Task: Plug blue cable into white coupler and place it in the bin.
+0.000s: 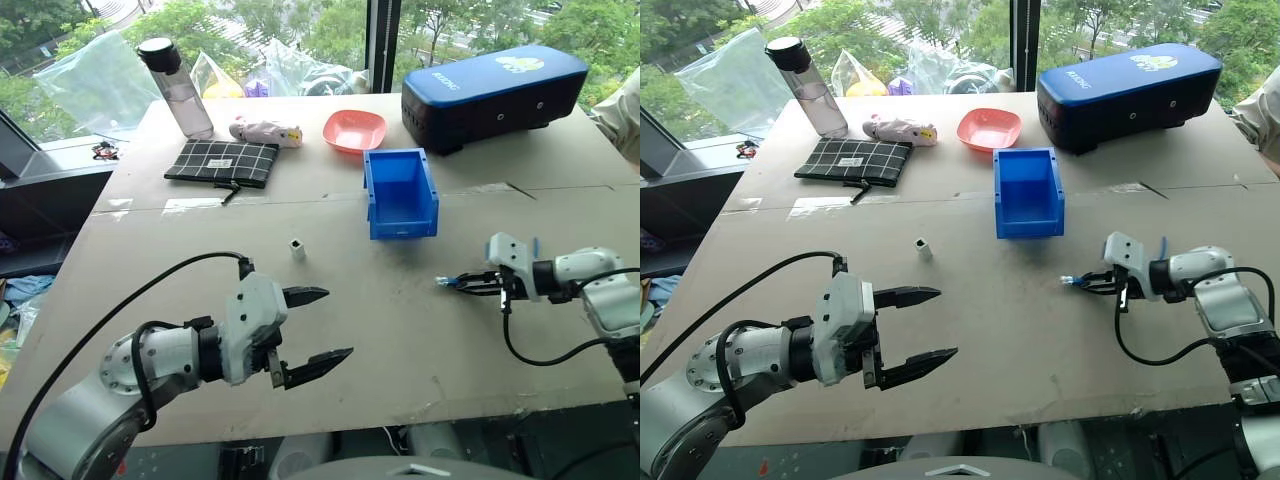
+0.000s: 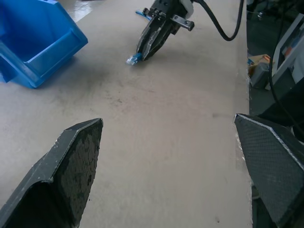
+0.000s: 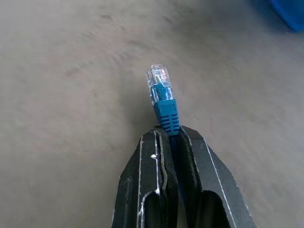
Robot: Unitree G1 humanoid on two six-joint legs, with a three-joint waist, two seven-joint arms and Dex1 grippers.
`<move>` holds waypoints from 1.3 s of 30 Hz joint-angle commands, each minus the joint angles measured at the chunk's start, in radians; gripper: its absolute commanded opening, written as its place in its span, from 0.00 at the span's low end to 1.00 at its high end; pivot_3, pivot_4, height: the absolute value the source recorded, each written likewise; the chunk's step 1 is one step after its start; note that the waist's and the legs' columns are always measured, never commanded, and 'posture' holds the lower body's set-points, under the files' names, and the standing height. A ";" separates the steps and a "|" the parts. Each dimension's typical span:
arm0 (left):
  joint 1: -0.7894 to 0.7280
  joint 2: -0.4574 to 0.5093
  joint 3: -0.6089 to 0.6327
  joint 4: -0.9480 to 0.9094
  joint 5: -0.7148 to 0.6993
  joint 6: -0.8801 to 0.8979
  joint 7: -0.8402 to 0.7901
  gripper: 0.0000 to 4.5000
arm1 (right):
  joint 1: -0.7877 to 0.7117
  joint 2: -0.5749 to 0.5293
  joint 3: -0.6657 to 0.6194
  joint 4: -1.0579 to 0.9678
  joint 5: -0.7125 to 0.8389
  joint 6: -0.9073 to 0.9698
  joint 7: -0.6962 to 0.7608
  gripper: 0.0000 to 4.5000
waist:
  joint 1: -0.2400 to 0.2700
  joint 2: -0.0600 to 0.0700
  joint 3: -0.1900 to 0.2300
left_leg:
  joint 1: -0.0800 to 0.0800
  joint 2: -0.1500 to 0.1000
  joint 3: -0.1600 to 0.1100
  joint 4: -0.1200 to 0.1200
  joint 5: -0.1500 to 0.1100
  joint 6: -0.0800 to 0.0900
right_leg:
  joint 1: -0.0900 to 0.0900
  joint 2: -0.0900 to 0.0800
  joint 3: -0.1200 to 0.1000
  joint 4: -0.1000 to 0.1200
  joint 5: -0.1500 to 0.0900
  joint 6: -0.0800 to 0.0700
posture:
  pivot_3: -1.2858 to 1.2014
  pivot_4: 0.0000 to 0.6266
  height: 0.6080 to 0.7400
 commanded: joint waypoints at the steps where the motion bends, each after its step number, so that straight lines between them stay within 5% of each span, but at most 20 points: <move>1: -0.004 0.012 -0.047 -0.015 0.045 0.000 0.017 1.00 | 0.001 0.014 0.067 -0.156 -0.032 0.098 -0.037 0.02 | 0.001 0.000 0.000 | 0.000 0.000 0.000 0.000 0.000 0.000 | 0.000 0.000 0.000 0.000 0.000 0.000 | 0.52 0.24 1.00; 8: 0.019 0.004 -0.172 -0.004 0.212 -0.006 0.097 1.00 | -0.102 0.115 0.181 -0.288 -0.084 0.325 -0.108 0.02 | -0.011 -0.001 0.000 | 0.001 0.002 0.003 0.000 0.000 0.000 | -0.001 0.003 0.000 0.001 0.001 -0.001 | 0.52 0.24 1.00; 17: -0.238 -0.064 -0.339 0.251 0.329 -0.090 0.012 1.00 | -0.020 0.064 0.035 -0.474 0.015 0.455 -0.185 0.94 | 0.033 0.000 0.000 | -0.004 -0.004 0.000 0.003 -0.001 0.000 | -0.002 -0.003 -0.004 -0.001 0.001 -0.001 | 0.52 0.24 1.00; 24: -0.411 -0.159 -0.438 0.463 0.402 -0.154 -0.068 1.00 | 0.291 0.007 -0.276 -0.721 0.190 0.385 -0.188 0.94 | 0.030 0.000 0.000 | -0.006 -0.002 -0.003 0.002 -0.001 0.000 | -0.004 -0.002 -0.003 -0.001 0.001 -0.001 | 0.52 0.24 1.00; 30: -0.585 -0.267 -0.568 0.712 0.491 -0.258 -0.185 1.00 | 0.663 0.068 -0.515 -0.827 0.240 0.257 -0.223 0.94 | 0.030 -0.001 -0.001 | -0.005 -0.002 0.001 0.004 -0.001 0.001 | -0.003 -0.001 -0.003 0.001 0.001 0.000 | 0.52 0.24 1.00; 37: -0.741 -0.407 -0.646 1.034 0.614 -0.425 -0.250 1.00 | 0.875 0.147 -0.586 -0.902 0.250 0.208 -0.314 0.94 | 0.026 -0.001 -0.001 | -0.005 -0.002 0.000 0.006 -0.001 0.001 | -0.002 0.000 -0.004 0.001 0.001 0.000 | 0.52 0.24 1.00; 39: -0.756 -0.438 -0.655 1.091 0.627 -0.472 -0.275 0.89 | 0.903 0.156 -0.583 -0.919 0.247 0.206 -0.338 0.96 | 0.025 -0.001 -0.001 | -0.004 -0.002 0.000 0.005 0.000 0.001 | -0.002 0.000 -0.004 0.001 0.001 0.000 | 0.52 0.24 1.00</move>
